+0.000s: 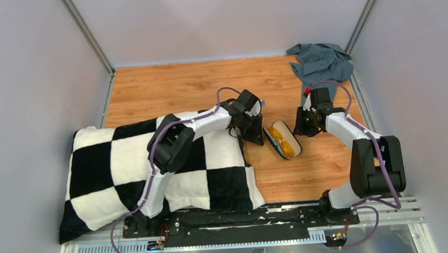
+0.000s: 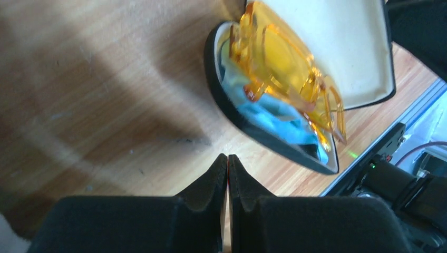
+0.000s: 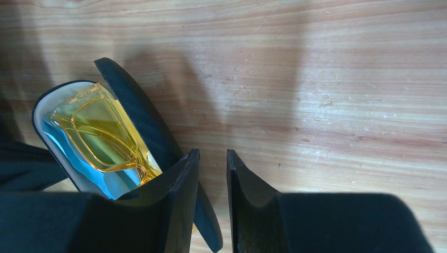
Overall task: Organize the sunglasses
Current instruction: Close the sunglasses case at the center of the board.
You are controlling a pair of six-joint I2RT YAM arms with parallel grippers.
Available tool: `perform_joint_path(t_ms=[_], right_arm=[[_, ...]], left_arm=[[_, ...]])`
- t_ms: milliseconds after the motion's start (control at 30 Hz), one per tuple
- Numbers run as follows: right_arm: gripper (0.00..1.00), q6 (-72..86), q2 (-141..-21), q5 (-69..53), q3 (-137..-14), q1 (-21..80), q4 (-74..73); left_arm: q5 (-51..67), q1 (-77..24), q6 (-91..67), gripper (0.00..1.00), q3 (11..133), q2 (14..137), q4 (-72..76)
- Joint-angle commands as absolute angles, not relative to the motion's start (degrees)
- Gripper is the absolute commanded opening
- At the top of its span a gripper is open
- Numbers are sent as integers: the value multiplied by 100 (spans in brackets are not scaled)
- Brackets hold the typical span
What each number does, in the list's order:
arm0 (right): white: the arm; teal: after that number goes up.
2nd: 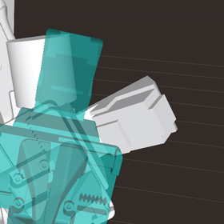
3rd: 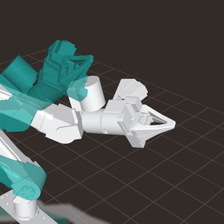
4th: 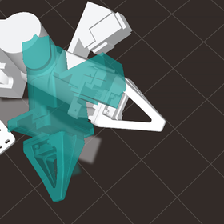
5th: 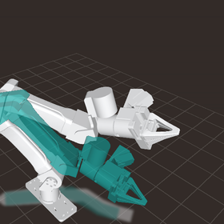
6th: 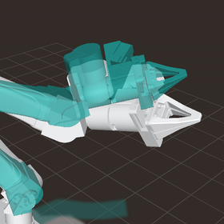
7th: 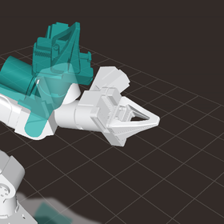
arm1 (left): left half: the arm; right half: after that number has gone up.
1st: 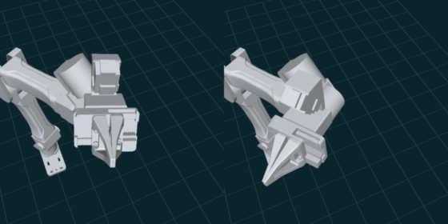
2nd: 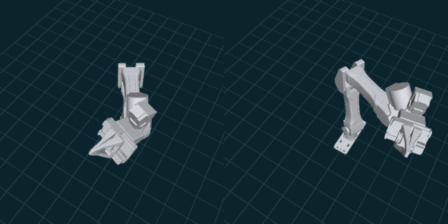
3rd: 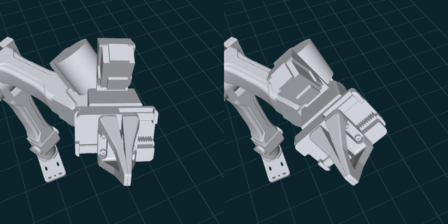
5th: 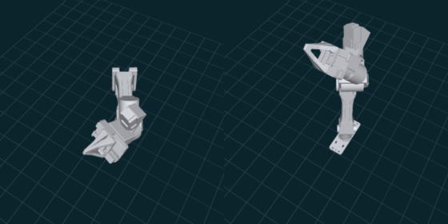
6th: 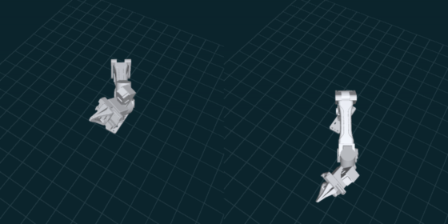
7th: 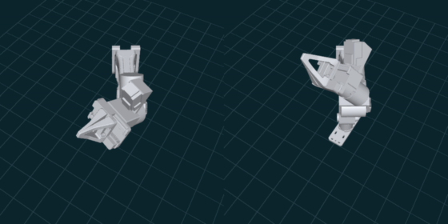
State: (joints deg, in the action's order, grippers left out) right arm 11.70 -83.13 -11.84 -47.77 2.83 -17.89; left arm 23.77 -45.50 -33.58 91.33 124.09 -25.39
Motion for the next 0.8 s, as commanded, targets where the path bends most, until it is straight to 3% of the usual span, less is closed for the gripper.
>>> perform_joint_path(t_ms=[0,767], right_arm=[[30,1175,-8289,-1509,-4660,208,-1743],[28,1542,-8087,-1640,-4764,1039,-1806]], left_arm=[[2418,-4544,-3280,9,9582,12693,-2647],[2737,-4640,-3366,9,10359,13209,-2813]])
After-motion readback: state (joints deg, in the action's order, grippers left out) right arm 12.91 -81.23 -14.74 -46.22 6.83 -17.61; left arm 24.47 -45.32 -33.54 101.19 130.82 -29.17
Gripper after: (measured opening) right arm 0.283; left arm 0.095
